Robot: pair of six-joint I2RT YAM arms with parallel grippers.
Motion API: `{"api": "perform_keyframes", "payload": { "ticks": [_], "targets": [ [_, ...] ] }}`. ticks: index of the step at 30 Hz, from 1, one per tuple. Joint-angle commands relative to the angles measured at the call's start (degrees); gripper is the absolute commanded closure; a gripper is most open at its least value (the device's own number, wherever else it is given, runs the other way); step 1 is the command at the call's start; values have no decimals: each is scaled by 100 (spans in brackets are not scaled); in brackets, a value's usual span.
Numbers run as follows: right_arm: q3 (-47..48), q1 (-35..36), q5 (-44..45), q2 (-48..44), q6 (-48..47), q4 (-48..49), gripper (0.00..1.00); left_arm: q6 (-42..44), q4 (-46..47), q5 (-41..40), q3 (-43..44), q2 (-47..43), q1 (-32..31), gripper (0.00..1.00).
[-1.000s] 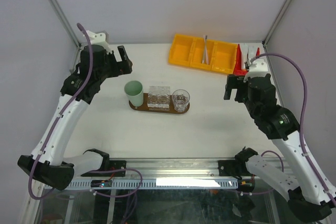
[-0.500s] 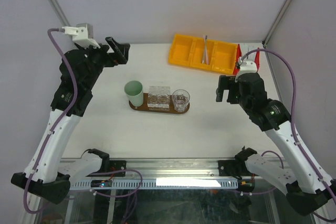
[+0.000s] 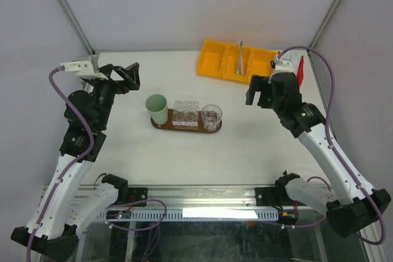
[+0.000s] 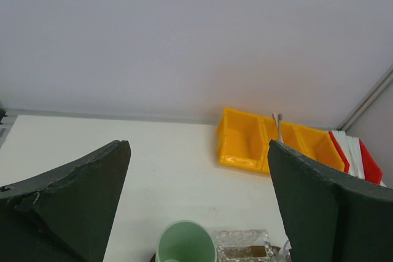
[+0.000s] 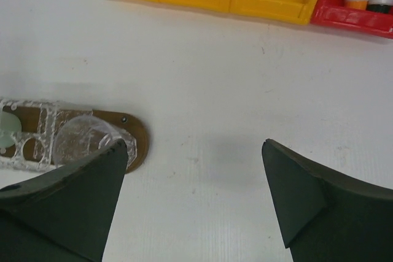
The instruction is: Prepare toiletry sets of a toothbrush and toothpaste on the tray
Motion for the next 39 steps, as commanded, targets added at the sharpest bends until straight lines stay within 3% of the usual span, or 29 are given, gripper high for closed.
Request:
{"api": "perform_keyframes", "payload": {
  "ticks": [1,11,20,32,39],
  "targets": [
    [149,-816,-486,445,-4,1017,7,270,540,-375,-30,-89,83,1],
    [619,-2379,-1255,1691,-27,1735,14,315,588,-646,-96,-127,83,1],
    [1289,-3207,-1824,2949,205,2110,19,403,647,-817,-163,-167,83,1],
    [2203,-3486,-1965,4286,18,1994,21,441,695,-830,-197,-108,83,1],
    [3046,-3515,-1915,4999,-46,1755,40,477,695,-820,-189,-77,83,1]
  ]
}}
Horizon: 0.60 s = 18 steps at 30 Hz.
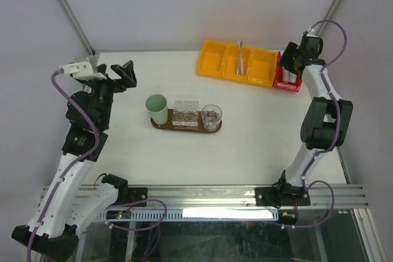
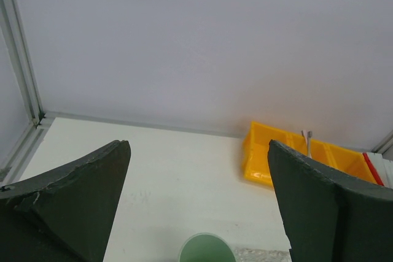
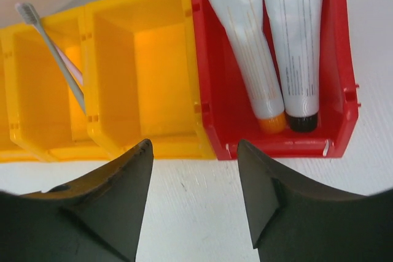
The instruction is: Prepare toiletry sets of a toothbrush and toothpaste on the tray
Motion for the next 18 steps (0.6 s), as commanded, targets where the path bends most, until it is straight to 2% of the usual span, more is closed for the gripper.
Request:
{"api": "perform_keyframes", "payload": {
  "ticks": [1,4,13,18],
  "targets": [
    [797,-76,125,350,-92,-85,42,163,296,-58,-5,-22,83,1],
    [1117,-102,225,729,-220,-160,47,148,298,1,1,10,82,1],
    [1971,-115,570,1799,-571,-530,49,139,295,49,-3,35,83,1],
    [2136,-117,621,2093,-658,-568,60,115,297,131,5,97,83,1]
  ]
}}
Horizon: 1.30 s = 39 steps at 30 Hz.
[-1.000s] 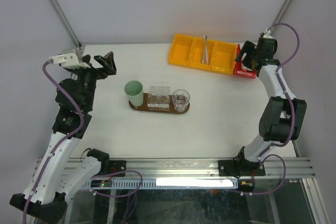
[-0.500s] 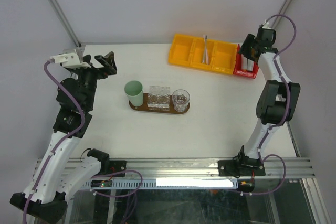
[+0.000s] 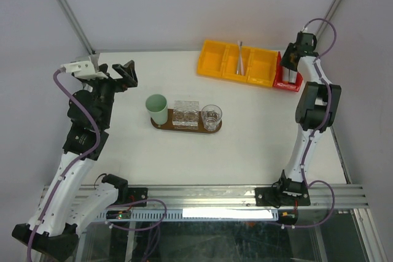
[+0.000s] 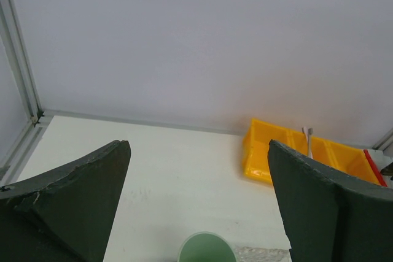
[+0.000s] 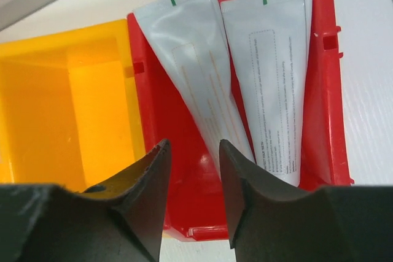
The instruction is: Prepare toiletry sets of a toothbrush and toothpaste on the tray
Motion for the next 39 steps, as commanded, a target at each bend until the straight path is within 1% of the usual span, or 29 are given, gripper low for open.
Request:
{"api": "perform_keyframes", "payload": {
  "ticks": [1,3,5,7,10,14,17,24,28,35,37,39],
  "targets": [
    [234,-43,137,128,-216,-129,62,109,285,110,9,45,83,1],
    [236,-56,91,107,-206,-137,66,106,281,132,8,64,79,1],
    [164,-86,-101,-18,-112,-54,66,109,277,142,8,85,83,1],
    [122,-120,-195,-162,-24,35,63,113,271,138,15,105,83,1],
    [378,-143,-69,-189,-29,-124,60,100,252,106,25,117,70,1],
    [616,-197,58,-26,-199,-315,59,71,248,109,8,160,31,1],
    [670,-238,69,158,-382,-321,60,44,226,237,50,229,25,1],
    [899,-258,-7,573,-393,-390,61,61,223,159,25,213,22,1],
    [919,-259,-34,669,-380,-394,60,79,225,116,10,237,22,1],
    [933,-268,33,728,-433,-401,53,77,223,152,11,240,19,1],
    [972,-283,-28,815,-445,-413,53,71,221,143,17,239,22,1],
    [1029,-285,-110,911,-443,-458,55,62,221,163,12,246,21,1]
  ]
}}
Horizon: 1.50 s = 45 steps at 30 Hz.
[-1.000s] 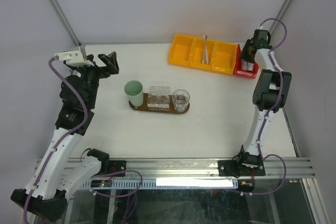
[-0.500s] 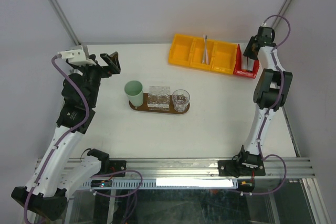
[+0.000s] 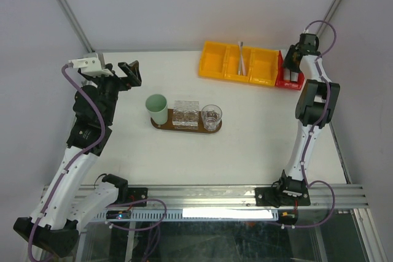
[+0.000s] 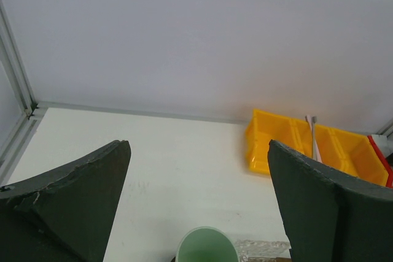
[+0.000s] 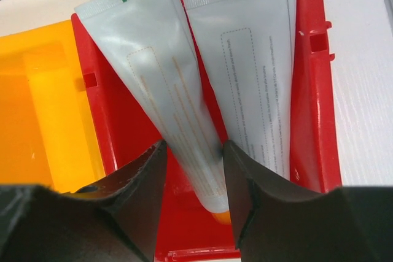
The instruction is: Prepare toiletry sets of a toothbrush and toothpaste on the tray
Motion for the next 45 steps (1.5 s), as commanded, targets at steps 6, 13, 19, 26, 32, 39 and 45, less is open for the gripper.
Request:
{"api": "perform_keyframes", "payload": {
  "ticks": [6,13,19,26,32,39,45],
  "targets": [
    [38,-54,12,179,10,-81,57,72,225,70,26,-23,24,1],
    [-107,-25,97,150,23,63,49,60,224,90,22,-10,19,1],
    [180,10,2,239,29,-57,61,57,223,80,27,28,24,1],
    [10,31,-45,-100,-86,68,72,52,222,106,24,22,21,1],
    [-340,46,-20,-602,-61,342,74,43,220,108,17,27,22,1],
    [-667,35,44,-943,-60,622,76,34,221,117,28,34,24,1],
    [-1039,44,76,-1226,-60,952,77,37,225,128,20,48,21,1]
  ]
}}
